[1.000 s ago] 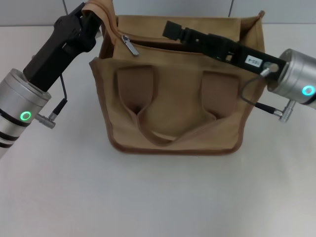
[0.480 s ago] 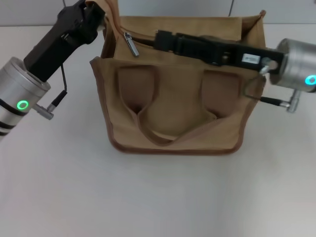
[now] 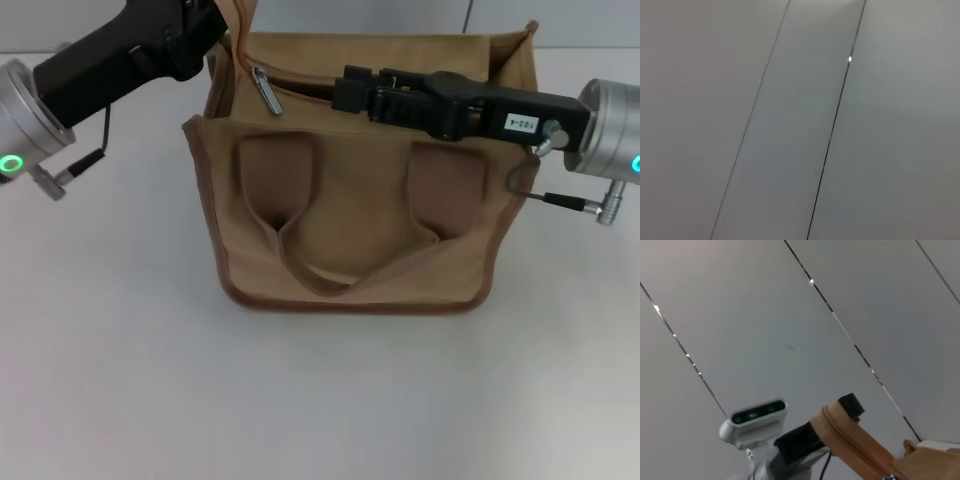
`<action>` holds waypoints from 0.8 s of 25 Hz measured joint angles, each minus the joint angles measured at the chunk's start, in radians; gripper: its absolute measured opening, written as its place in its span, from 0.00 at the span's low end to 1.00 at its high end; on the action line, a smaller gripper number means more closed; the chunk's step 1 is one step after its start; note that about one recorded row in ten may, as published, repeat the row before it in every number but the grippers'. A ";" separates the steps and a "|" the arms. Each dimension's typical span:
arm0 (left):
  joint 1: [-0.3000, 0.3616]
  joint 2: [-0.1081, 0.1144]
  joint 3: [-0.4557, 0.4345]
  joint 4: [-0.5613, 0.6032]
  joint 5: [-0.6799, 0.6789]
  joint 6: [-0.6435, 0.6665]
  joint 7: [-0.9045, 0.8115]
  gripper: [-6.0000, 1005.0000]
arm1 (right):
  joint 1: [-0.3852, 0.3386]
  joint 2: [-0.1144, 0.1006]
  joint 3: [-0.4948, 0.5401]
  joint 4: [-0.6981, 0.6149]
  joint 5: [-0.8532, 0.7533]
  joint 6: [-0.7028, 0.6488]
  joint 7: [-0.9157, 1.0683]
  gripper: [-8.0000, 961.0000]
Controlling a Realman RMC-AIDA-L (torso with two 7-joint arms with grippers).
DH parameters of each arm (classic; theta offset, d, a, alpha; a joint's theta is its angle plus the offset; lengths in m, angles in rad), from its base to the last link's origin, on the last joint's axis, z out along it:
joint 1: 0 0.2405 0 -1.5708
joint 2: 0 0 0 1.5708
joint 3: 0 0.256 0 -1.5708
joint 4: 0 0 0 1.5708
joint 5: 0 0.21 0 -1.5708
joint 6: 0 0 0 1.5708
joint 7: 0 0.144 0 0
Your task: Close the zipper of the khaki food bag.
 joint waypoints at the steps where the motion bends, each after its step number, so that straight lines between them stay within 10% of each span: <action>1: 0.002 0.000 0.009 0.018 -0.002 0.000 -0.004 0.02 | 0.000 0.000 0.000 0.000 0.000 0.000 0.000 0.63; 9: 0.009 0.001 0.020 0.119 -0.004 0.001 -0.061 0.02 | 0.056 0.005 -0.035 0.053 0.012 0.030 0.000 0.63; 20: -0.004 -0.005 0.051 0.144 -0.007 0.004 -0.088 0.02 | 0.090 0.006 -0.082 0.085 0.064 0.118 0.045 0.31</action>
